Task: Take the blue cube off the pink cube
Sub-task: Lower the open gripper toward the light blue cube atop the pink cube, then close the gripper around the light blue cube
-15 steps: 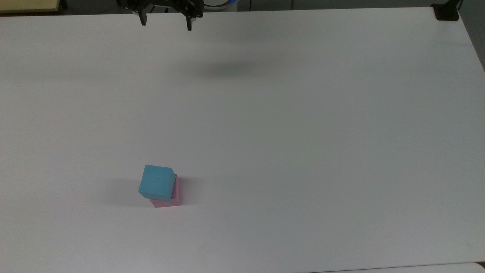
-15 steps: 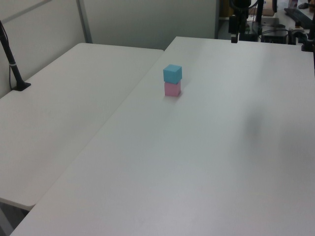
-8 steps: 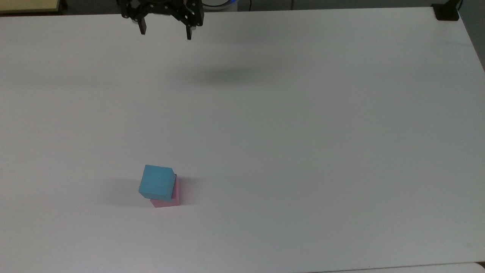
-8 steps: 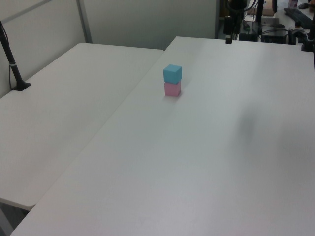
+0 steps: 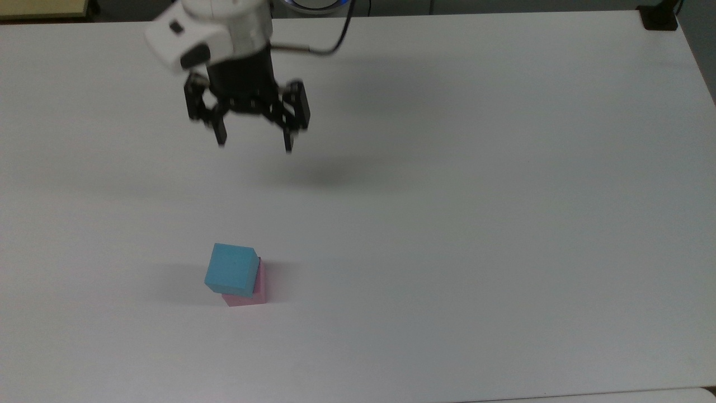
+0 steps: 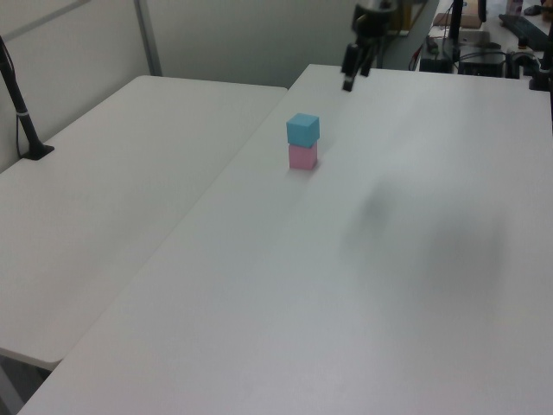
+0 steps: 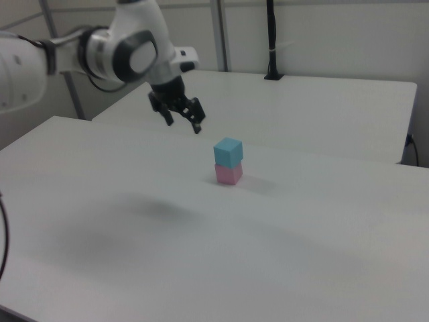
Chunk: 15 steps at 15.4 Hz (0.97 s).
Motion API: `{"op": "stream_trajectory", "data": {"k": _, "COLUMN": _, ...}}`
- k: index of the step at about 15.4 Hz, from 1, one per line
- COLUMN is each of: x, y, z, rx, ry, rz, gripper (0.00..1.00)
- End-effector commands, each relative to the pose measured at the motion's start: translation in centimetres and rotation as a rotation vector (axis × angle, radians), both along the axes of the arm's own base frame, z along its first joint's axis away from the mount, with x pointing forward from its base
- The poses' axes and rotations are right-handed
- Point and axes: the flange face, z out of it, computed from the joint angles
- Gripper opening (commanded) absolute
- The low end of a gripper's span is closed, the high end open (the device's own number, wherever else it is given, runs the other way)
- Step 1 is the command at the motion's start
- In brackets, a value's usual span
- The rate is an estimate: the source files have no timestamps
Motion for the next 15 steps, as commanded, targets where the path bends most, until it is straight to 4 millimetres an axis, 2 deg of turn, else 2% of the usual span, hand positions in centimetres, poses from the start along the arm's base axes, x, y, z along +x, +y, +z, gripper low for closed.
{"op": "stream_trajectory", "data": {"k": 1, "x": 4.5, "y": 0.1, "z": -3.0, "rx": -0.007, "ry": -0.129, "rz": -0.030, "gripper": 1.00}}
{"op": "stream_trajectory", "data": {"k": 5, "x": 6.5, "y": -1.9, "z": -6.2, "rx": -0.049, "ry": -0.228, "rz": -0.074, "gripper": 1.00}}
{"op": "stream_trajectory", "data": {"k": 9, "x": 8.2, "y": -2.1, "z": -10.9, "rx": -0.110, "ry": -0.263, "rz": -0.049, "gripper": 1.00}}
{"op": "stream_trajectory", "data": {"k": 11, "x": 9.0, "y": -2.7, "z": -12.1, "rx": -0.134, "ry": -0.264, "rz": -0.049, "gripper": 1.00}}
{"op": "stream_trajectory", "data": {"k": 14, "x": 9.9, "y": -2.2, "z": -14.5, "rx": -0.144, "ry": -0.244, "rz": -0.038, "gripper": 1.00}}
{"op": "stream_trajectory", "data": {"k": 15, "x": 9.9, "y": -1.9, "z": -14.8, "rx": -0.149, "ry": -0.241, "rz": -0.031, "gripper": 0.86}}
